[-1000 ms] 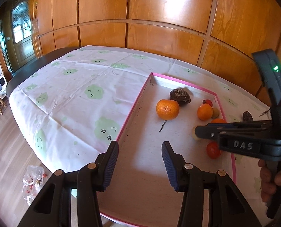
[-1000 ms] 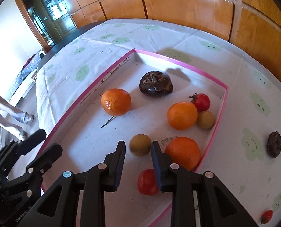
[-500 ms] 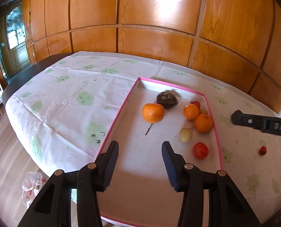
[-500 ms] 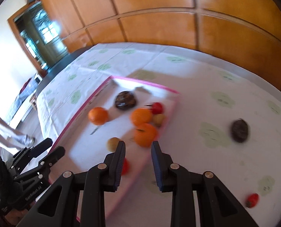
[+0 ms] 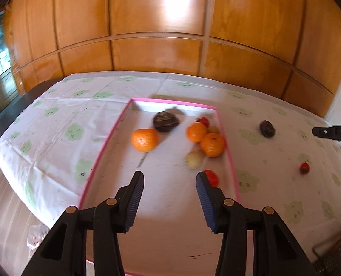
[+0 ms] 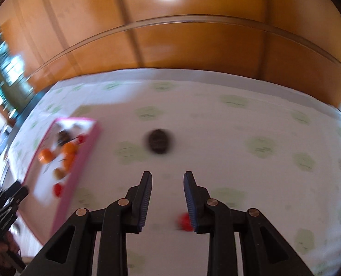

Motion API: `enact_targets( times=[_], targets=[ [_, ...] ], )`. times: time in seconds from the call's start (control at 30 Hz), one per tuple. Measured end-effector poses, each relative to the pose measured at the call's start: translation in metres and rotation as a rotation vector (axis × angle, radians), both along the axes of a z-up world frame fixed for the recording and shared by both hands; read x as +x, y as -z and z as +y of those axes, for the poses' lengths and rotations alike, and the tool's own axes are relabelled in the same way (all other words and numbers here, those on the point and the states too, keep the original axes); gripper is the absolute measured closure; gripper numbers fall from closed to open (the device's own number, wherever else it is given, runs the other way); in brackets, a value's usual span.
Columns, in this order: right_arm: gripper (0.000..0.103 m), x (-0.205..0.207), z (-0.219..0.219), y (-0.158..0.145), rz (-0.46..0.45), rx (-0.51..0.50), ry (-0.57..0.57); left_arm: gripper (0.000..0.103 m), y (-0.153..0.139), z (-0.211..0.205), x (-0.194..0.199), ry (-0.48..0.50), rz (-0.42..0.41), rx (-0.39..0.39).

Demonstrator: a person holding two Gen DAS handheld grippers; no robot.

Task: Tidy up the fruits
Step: 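Withdraw the right tool from the tray while the left tool approaches the red tomato, then grasp the red tomato on the table with the left tool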

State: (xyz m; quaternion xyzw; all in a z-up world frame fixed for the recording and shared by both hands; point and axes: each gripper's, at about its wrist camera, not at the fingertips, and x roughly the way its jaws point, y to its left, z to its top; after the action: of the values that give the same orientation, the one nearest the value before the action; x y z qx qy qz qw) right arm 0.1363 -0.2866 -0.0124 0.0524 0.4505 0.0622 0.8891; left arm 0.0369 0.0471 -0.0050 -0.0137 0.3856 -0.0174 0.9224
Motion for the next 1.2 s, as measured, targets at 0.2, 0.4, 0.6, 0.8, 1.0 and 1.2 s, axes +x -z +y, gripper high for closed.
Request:
enact_targets(
  times=[0.2, 0.4, 0.6, 0.8, 1.0, 1.2],
  targets=[
    [0.074, 0.005, -0.072, 0.026, 0.074, 0.074, 0.259, 0.055, -0.007, -0.046, 0.007, 0.156, 0.005, 0.006],
    [0.074, 0.008, -0.090, 0.030, 0.100, 0.150, 0.324, 0.052, -0.002, -0.113, 0.021, 0.365, 0.048, -0.021],
    [0.074, 0.005, -0.089, 0.029, 0.104, 0.146, 0.321, 0.052, 0.012, -0.163, 0.033, 0.497, 0.092, -0.047],
    [0.074, 0.007, -0.093, 0.028, 0.112, 0.149, 0.339, 0.052, 0.023, -0.196, 0.043, 0.559, 0.129, -0.058],
    [0.074, 0.005, -0.098, 0.027, 0.104, 0.170, 0.364, 0.053, 0.027, -0.227, 0.047, 0.647, 0.138, -0.063],
    [0.074, 0.004, -0.099, 0.025, 0.092, 0.187, 0.369, 0.055, 0.041, -0.259, 0.062, 0.684, 0.170, -0.022]
  ],
)
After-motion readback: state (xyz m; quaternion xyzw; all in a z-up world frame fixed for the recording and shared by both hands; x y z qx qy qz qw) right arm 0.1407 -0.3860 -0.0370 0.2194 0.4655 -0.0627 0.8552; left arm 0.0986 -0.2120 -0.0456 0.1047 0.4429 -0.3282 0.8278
